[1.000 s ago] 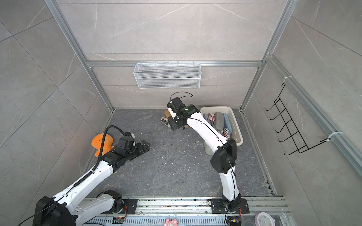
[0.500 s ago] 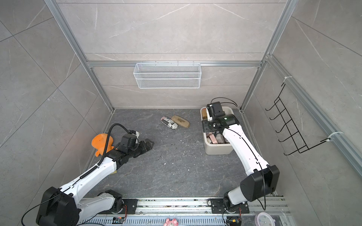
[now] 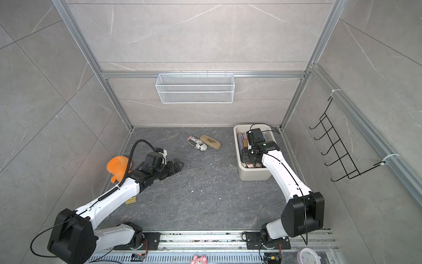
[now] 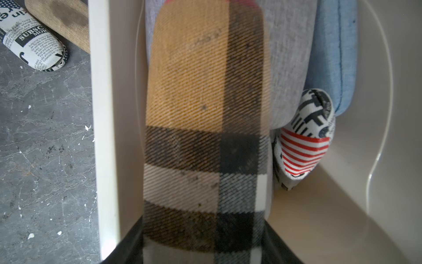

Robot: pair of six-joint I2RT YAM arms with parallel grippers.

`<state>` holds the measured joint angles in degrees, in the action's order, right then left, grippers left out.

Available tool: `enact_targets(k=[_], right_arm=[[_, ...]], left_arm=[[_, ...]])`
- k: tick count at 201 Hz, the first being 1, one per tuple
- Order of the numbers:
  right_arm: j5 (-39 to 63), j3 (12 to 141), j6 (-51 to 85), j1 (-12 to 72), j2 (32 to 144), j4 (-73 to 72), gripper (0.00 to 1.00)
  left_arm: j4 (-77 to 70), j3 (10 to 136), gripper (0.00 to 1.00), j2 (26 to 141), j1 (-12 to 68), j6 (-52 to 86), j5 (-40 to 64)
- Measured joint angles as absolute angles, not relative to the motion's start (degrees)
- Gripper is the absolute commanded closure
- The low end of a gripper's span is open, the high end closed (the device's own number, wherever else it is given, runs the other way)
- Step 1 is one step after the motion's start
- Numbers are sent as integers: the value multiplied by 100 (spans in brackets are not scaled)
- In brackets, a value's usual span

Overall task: Put the glasses cases into the storage boxes
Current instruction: Place the glasses case in the storage box.

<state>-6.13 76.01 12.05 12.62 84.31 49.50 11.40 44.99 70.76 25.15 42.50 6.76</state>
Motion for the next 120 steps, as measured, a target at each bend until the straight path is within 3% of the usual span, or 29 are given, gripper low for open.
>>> enact_targets(k=[71,120], right_arm=[[-893,7660,1247,1100,8449,4965,38],[-902,8757,897,467,9118,5070,36]], left_arm=[[1138,4510,7,7155,2515,4215,777],[1249,4836,7,7347,2515,4115,814]])
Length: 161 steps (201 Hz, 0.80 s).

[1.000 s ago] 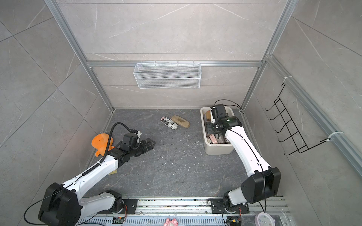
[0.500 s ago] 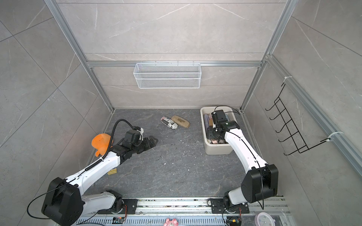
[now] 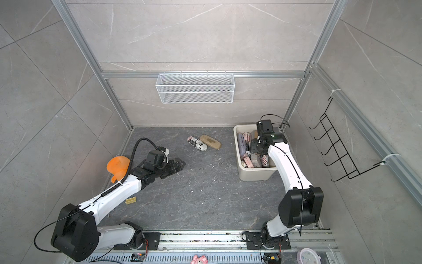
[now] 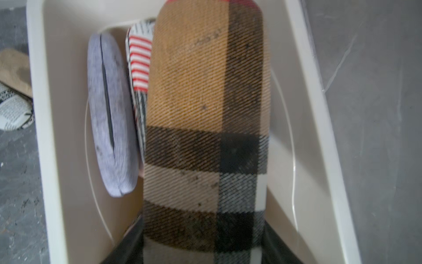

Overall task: Put the glasses cases into the storage boxes
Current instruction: Place the glasses case in the storage box.

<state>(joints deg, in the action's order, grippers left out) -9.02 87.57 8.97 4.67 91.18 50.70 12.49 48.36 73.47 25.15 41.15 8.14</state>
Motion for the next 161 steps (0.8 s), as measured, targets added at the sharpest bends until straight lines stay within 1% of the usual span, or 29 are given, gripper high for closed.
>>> enact_targets(k=[27,51,71,90,104,132,161], right_arm=[[-832,9266,556,397,9673,5245,36],[-862,9452,375,290,10027,5306,35],[-926,9550,270,154,10095,5358,28],[-1011,9574,220,47,10095,5424,18],[-1144,9574,207,23,10095,5450,14],[-1288,9572,309,30,10057,5459,13],[-1260,9465,497,40,9741,5376,16]], left_arm=[[1313,5100,7,7356,2515,4023,814],[1396,5148,8,7356,2515,3977,812],[1516,5146,8,7356,2515,3957,808],[1533,5148,8,7356,2515,3946,803],[1544,5148,7,7363,2515,3942,801],[1599,5297,7,7575,2515,3940,770],[1719,5754,7,8058,2515,3944,709]])
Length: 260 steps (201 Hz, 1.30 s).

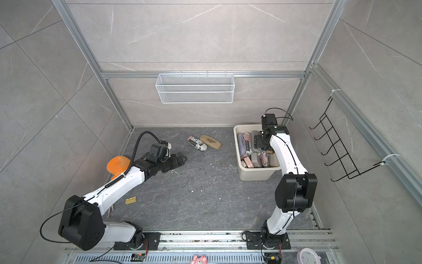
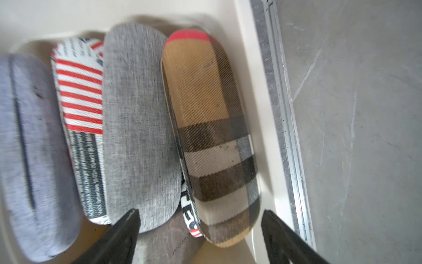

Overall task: Put the glasses cases into the storage boxes
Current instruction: Place the glasses case in the storage box, then move the glasses case to the center of the board.

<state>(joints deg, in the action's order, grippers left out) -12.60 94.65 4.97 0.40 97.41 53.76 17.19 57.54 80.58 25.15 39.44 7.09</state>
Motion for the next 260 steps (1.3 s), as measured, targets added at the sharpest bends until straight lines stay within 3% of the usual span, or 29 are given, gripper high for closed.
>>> enact_targets(k=[48,89,141,199,260], right_arm=[[-947,8757,849,482,8613,4934,19],[-478,7784,1194,934,7859,4324,13],[-176,7301,1402,1140,7649,3986,11],[158,7089,1551,1170,7376,3708,11],[395,6969,1573,1264,7144,3529,10]], left_arm=[[1811,6643,7,9032,2582,4093,397],[2088,7671,5,10119,2735,4512,-25],[2661,9542,4,11747,2936,5175,-587],[3752,12134,12,13644,3000,5330,-921],[4298,13338,22,14706,3002,5308,-902]])
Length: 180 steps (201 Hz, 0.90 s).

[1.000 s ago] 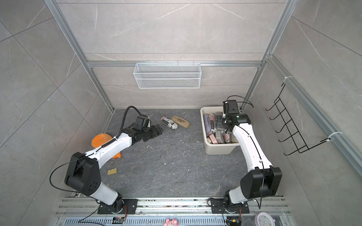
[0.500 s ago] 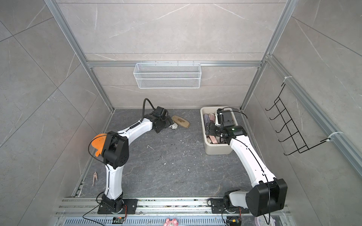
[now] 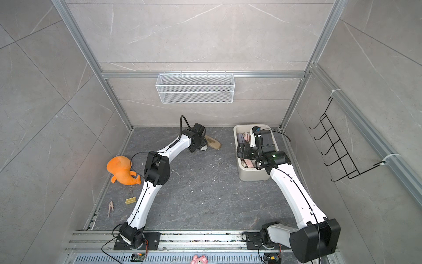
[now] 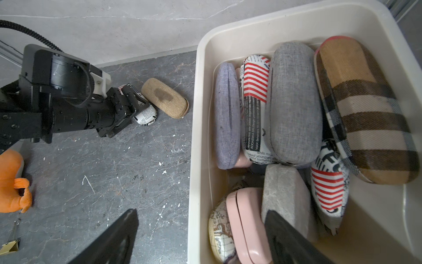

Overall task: Put the glasses cases into the storage boxes
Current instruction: Move the glasses case to the center of the board.

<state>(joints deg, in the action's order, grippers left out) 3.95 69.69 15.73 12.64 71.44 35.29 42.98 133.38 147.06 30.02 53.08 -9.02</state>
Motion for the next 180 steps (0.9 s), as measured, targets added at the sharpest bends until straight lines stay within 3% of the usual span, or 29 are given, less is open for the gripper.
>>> enact_targets(k=[113,180], right_arm=[[543,6845,1594,1275,7144,3354,10],[574,6845,1680,1278,7146,3354,12]], left_arm=[[4062,12962,27,14608,2816,4401,-869],[4115,12899,48,14580,2576,3673,-845]])
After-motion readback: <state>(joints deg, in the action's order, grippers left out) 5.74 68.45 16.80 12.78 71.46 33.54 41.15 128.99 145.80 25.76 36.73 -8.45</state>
